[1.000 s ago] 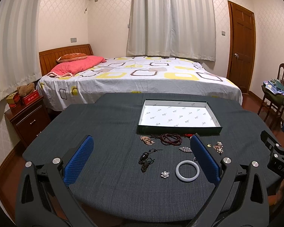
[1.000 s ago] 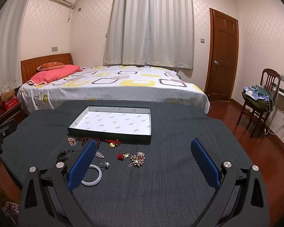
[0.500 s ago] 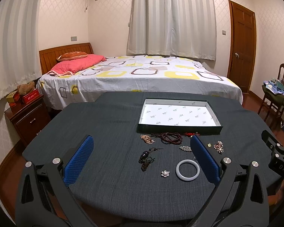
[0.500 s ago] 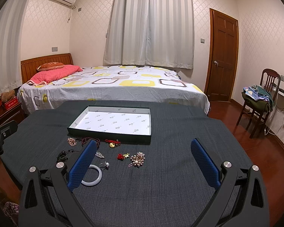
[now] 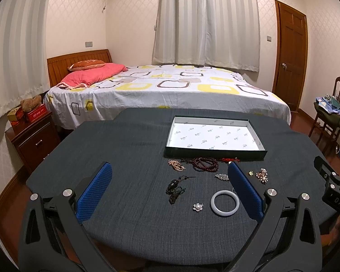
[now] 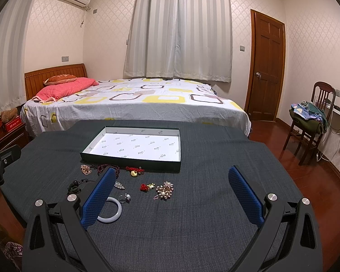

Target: Organize jewelry

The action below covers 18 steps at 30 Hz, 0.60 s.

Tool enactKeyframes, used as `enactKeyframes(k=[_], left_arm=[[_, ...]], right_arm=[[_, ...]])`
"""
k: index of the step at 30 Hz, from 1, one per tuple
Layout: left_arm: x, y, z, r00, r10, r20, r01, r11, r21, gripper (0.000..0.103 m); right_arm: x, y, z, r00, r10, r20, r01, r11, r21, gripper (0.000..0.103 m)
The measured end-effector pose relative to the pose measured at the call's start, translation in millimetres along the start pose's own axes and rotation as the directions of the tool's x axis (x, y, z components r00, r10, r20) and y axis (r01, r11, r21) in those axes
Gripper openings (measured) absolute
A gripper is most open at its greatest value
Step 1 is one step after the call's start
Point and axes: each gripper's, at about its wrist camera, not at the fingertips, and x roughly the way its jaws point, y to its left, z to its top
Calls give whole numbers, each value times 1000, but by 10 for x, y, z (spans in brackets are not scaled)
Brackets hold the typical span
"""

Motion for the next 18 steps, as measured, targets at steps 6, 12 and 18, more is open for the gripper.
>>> enactKeyframes(k=[6,12,18], left_arm=[[2,5,11,1000,1,-2,-1,1000,-2,99],[4,15,18,1000,-1,-3,1,1000,-2,99],[54,17,-64,1000,0,-17,0,1000,-3,99]], right_arm=[[2,2,-2,1000,0,0,0,1000,0,97],[5,2,-6,1000,0,0,0,1000,1,97],[29,-8,-49,1000,0,-11,0,1000,4,97]])
